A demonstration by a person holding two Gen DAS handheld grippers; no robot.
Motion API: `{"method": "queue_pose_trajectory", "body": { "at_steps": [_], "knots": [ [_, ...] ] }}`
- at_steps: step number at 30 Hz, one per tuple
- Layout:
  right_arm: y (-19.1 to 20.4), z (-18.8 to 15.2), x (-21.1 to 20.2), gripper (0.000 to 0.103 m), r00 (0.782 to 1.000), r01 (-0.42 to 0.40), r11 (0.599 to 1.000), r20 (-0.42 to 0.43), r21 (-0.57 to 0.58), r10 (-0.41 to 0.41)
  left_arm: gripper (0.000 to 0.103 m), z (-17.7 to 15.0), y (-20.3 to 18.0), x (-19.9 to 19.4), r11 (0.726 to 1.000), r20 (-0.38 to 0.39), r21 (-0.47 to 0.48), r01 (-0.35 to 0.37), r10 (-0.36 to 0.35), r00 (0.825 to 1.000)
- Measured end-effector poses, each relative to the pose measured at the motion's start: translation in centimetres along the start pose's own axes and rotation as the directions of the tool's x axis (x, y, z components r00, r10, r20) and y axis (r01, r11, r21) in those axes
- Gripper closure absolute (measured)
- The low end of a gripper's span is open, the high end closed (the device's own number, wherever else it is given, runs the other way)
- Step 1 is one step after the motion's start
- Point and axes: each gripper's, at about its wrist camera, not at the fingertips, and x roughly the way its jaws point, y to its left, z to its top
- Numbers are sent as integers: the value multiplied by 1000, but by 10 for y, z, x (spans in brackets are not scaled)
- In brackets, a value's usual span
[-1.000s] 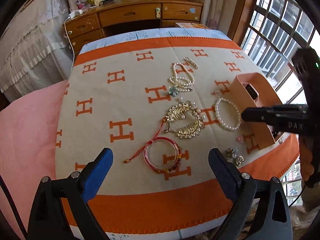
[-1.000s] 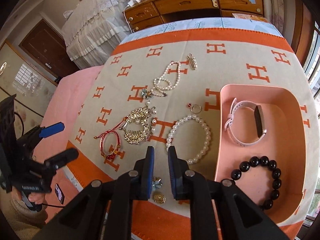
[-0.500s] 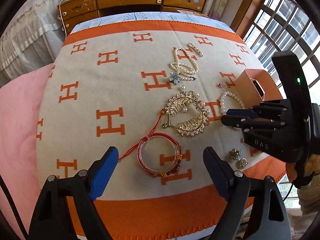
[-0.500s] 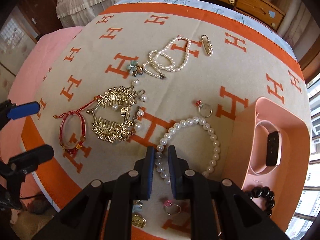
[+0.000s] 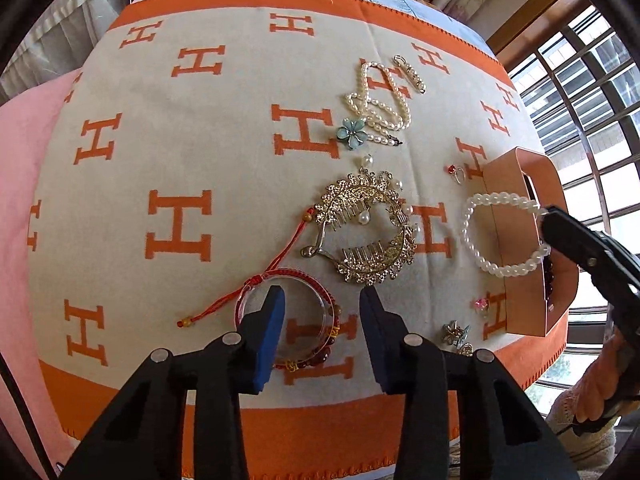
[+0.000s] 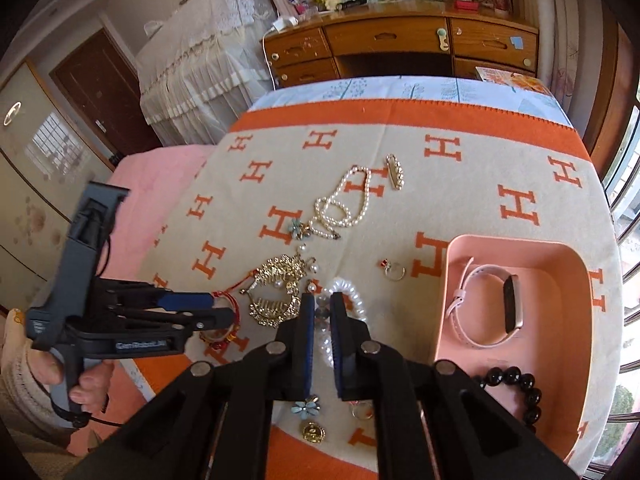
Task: Organize jewelry
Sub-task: 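Grasp the pearl bracelet with the right tool while the left tool grasps the red string bracelet, then lower the pearl and red bracelets into the pink tray and open both tools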
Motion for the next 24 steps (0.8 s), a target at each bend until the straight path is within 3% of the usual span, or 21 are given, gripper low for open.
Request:
{"method": "queue_pose_trajectory", "body": {
  "at_steps": [4, 12, 16, 18, 24],
  "knots": [
    [2, 1, -24, 95, 997, -33, 999, 72, 6, 32, 81, 4, -6, 13, 999, -39, -22, -24, 23, 999],
    [-15, -2, -62, 95, 980, -63, 997, 193, 35, 55, 85, 6, -16, 23, 995, -42, -27, -99, 98, 994],
    [-34, -5, -78, 95, 970, -49, 996, 243, 69, 31, 87, 5, -24, 24, 991, -39, -6, -135, 135, 990],
    [-45, -6, -81, 96, 966, -36, 995, 256, 92, 12, 97, 3, -27, 24, 992, -27, -1, -129, 129, 991],
    [-80, -15, -82, 95, 964, 23, 985, 257, 171, -67, 97, -10, -32, 17, 992, 8, 10, -128, 128, 992]
  ]
}}
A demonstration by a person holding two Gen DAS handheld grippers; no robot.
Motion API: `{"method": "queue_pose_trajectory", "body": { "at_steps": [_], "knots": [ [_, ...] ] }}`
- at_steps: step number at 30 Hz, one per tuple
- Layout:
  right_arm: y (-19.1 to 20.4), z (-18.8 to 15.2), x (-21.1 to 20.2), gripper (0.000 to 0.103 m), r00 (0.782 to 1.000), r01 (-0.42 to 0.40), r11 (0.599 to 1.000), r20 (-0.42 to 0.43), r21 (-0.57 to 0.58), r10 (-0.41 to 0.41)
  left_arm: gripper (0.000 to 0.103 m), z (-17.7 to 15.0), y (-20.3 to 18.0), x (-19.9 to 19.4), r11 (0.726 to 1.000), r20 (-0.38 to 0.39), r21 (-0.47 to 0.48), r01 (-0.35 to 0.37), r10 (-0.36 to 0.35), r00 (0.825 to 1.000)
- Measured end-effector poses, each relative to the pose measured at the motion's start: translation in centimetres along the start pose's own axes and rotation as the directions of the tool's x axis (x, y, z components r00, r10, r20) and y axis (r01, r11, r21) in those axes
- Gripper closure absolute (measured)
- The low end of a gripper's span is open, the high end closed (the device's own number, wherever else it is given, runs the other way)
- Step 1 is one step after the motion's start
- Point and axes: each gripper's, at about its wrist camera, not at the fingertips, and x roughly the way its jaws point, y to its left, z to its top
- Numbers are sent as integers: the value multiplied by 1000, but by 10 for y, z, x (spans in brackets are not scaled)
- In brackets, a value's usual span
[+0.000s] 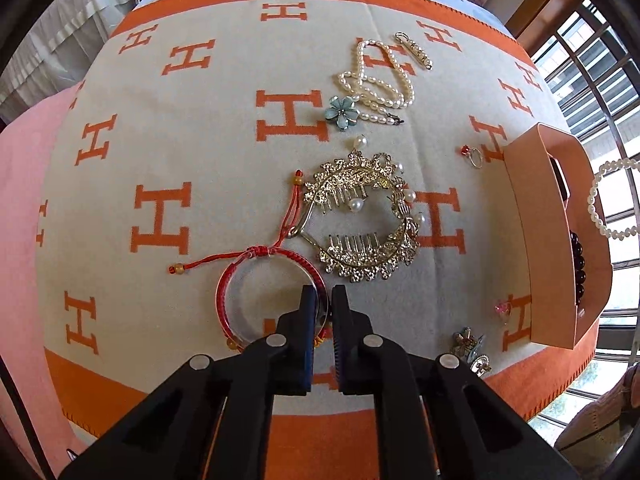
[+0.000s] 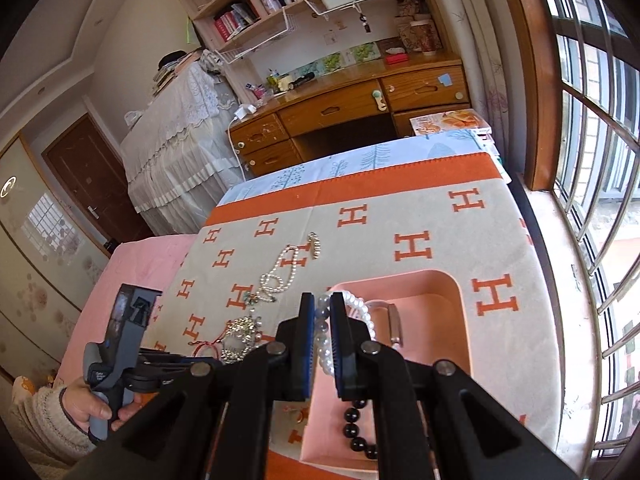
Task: Organize jewelry
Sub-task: 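Lower the pearl and red bracelets into the pink tray and open both tools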
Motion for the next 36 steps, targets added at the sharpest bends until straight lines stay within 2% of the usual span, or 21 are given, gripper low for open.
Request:
{"method": "queue_pose_trajectory", "body": {
  "at_steps": [8, 14, 17, 19, 21, 28, 32, 36],
  "knots": [
    [-34, -13, -2, 95, 997, 80, 996, -8, 47, -80, 98, -9, -23, -49, 997, 85, 67, 31, -37, 996],
    [-35, -25, 4, 95, 990, 138, 990, -29, 2, -138, 98, -4, -68, -81, 983, 148, 175, 59, -86, 985],
    [-30, -33, 14, 95, 992, 83, 996, -95, -21, -84, 97, -1, -92, -89, 971, 159, 226, 79, -117, 980],
    [-30, -38, 21, 94, 990, 5, 1000, -144, 9, -3, 97, 0, -108, -94, 962, 165, 256, 92, -137, 977],
    [-34, -42, 25, 92, 986, -31, 998, -163, 58, 41, 97, 3, -122, -94, 953, 170, 283, 104, -157, 973],
    [-61, -48, 13, 92, 993, -30, 982, -108, 184, 51, 97, 14, -173, -83, 924, 146, 352, 149, -212, 966],
    [-76, -52, 3, 92, 997, -21, 972, -62, 236, 37, 97, 23, -203, -68, 907, 124, 391, 155, -219, 968],
    [-87, -54, -2, 92, 999, -29, 960, -27, 277, 38, 97, 46, -226, -41, 906, 77, 382, 184, -230, 970]
  ]
}}
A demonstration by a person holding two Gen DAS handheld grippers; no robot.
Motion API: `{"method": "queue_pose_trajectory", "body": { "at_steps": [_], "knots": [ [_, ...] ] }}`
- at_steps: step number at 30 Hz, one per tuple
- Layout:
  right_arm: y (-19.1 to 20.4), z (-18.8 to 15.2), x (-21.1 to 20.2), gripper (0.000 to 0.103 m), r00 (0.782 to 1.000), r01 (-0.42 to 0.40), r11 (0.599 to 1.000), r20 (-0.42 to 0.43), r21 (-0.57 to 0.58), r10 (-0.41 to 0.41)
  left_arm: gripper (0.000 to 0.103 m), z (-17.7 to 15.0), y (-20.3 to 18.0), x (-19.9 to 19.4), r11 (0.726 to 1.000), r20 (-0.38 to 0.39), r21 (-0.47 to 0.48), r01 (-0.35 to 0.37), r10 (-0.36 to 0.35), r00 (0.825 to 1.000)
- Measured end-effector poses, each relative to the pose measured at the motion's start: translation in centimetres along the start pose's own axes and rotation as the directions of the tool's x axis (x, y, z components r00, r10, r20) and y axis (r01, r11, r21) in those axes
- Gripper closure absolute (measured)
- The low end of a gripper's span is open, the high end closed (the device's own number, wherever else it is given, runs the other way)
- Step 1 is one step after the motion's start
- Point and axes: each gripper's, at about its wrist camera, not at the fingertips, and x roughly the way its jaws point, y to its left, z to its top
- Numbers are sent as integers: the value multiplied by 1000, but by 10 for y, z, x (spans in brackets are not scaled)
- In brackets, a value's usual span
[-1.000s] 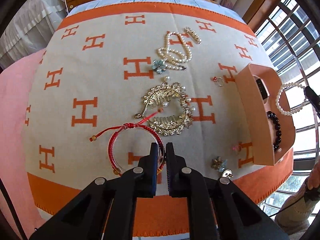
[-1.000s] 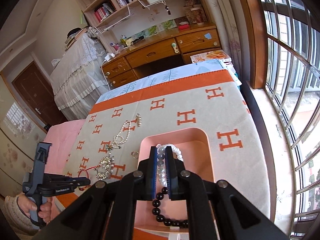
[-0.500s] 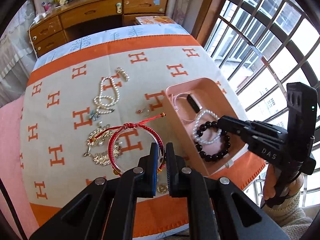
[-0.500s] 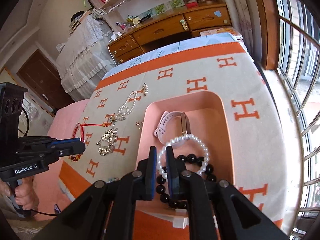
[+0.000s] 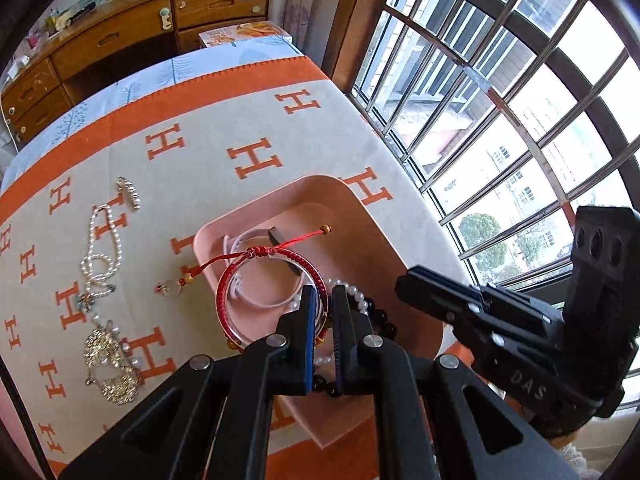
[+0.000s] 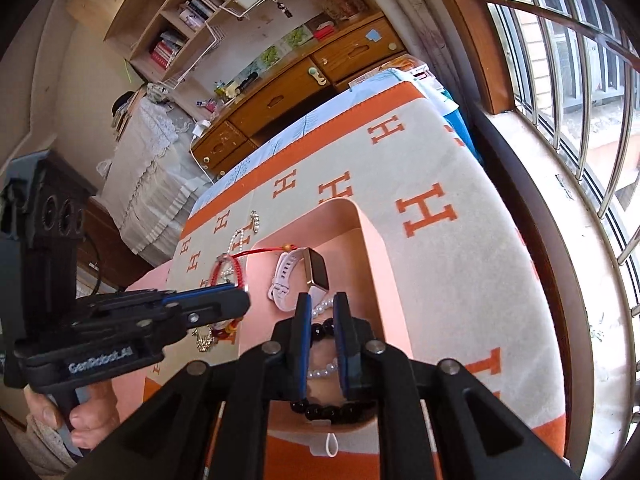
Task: Organize jewelry
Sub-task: 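Lower the pearl and red bracelets into the pink tray and open both tools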
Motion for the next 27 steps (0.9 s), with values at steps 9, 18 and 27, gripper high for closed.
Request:
{"method": "queue_pose_trajectory", "body": {
  "at_steps": [9, 18, 27],
  "knots": [
    [-19, -2, -3, 92, 1000, 9, 999, 15, 35, -10, 97, 38, 1, 63, 995, -67, -101, 28, -35, 997],
    [-18, -4, -3, 92, 1000, 10, 1000, 18, 17, -10, 80, 38, -3, 51, 997, -38, -65, 39, -41, 998],
    [11, -11, -1, 92, 1000, 8, 999, 0, -50, -8, 61, 14, 26, -2, 999, 46, -44, -29, 31, 998]
  ]
}}
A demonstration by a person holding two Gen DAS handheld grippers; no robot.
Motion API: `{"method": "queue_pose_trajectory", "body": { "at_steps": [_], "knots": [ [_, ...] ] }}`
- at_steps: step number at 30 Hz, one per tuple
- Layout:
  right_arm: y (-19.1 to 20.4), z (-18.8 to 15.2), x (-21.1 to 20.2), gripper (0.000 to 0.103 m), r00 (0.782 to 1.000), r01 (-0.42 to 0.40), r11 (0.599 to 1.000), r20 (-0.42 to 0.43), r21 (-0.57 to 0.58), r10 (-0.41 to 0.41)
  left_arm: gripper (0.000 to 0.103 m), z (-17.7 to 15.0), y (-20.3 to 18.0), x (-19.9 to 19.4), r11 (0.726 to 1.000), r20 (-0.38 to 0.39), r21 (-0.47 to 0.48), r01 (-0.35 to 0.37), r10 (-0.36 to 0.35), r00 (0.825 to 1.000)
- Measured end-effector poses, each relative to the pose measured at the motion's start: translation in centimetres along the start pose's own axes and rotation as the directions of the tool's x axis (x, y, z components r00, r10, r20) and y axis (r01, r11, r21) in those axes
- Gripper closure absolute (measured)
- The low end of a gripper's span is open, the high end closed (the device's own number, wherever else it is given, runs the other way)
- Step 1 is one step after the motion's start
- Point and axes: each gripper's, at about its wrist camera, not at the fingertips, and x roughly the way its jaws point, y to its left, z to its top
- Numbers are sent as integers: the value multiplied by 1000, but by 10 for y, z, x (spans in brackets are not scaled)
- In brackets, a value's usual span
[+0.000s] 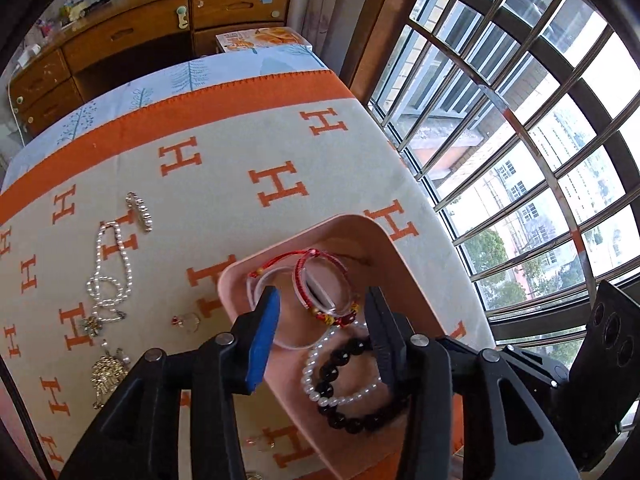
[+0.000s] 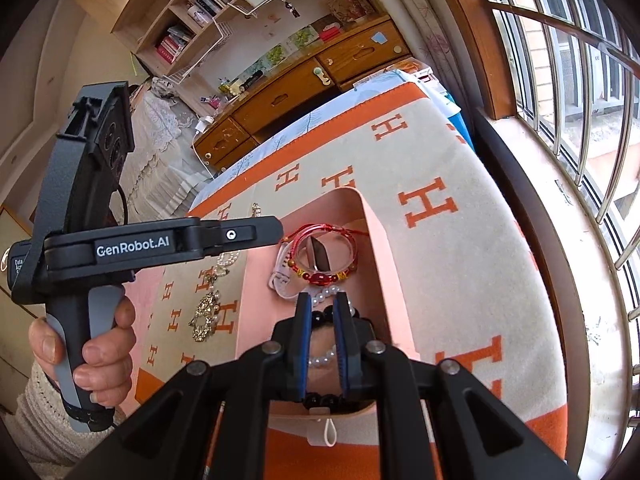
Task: Organize jewelry
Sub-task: 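Lower the pearl and red bracelets into the pink tray and open both tools, then grasp the gold hair comb with the right tool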
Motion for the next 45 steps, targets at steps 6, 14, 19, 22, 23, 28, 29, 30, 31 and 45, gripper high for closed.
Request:
{"method": "queue_pose_trajectory", "body": {
  "at_steps": [6, 14, 19, 22, 23, 28, 29, 30, 31, 45],
  "knots": [
    [25, -7, 6, 92, 1000, -8, 998, -26, -57, 7, 61, -31, 42, -31, 997, 21, -18, -72, 72, 997],
    [67, -18, 13, 92, 998, -16, 989, -66, -149, 7, 59, -73, 102, -75, 986, 60, -103, -128, 135, 989],
    [93, -26, 17, 92, 996, -18, 979, -87, -205, 0, 54, -96, 138, -99, 971, 91, -162, -173, 190, 978],
    [107, -31, 22, 92, 995, -14, 973, -102, -230, -10, 54, -109, 160, -109, 962, 96, -195, -190, 211, 973],
    [111, -32, 24, 92, 994, -13, 972, -110, -236, -13, 54, -112, 165, -111, 960, 95, -204, -193, 216, 972],
    [132, -34, 41, 92, 988, -2, 963, -150, -271, -40, 54, -130, 190, -115, 952, 88, -231, -201, 227, 970],
    [137, -34, 47, 92, 986, -1, 960, -163, -279, -46, 54, -133, 192, -114, 951, 88, -234, -202, 228, 970],
    [141, -34, 53, 92, 983, 1, 958, -177, -287, -55, 54, -136, 196, -114, 951, 88, -235, -199, 225, 970],
    [146, -34, 60, 92, 980, 2, 956, -190, -295, -61, 53, -139, 200, -113, 952, 90, -237, -194, 220, 971],
    [195, -39, 153, 76, 944, 106, 890, -236, -443, -229, 52, -175, 260, -88, 941, 43, -302, -151, 171, 984]
  ]
}}
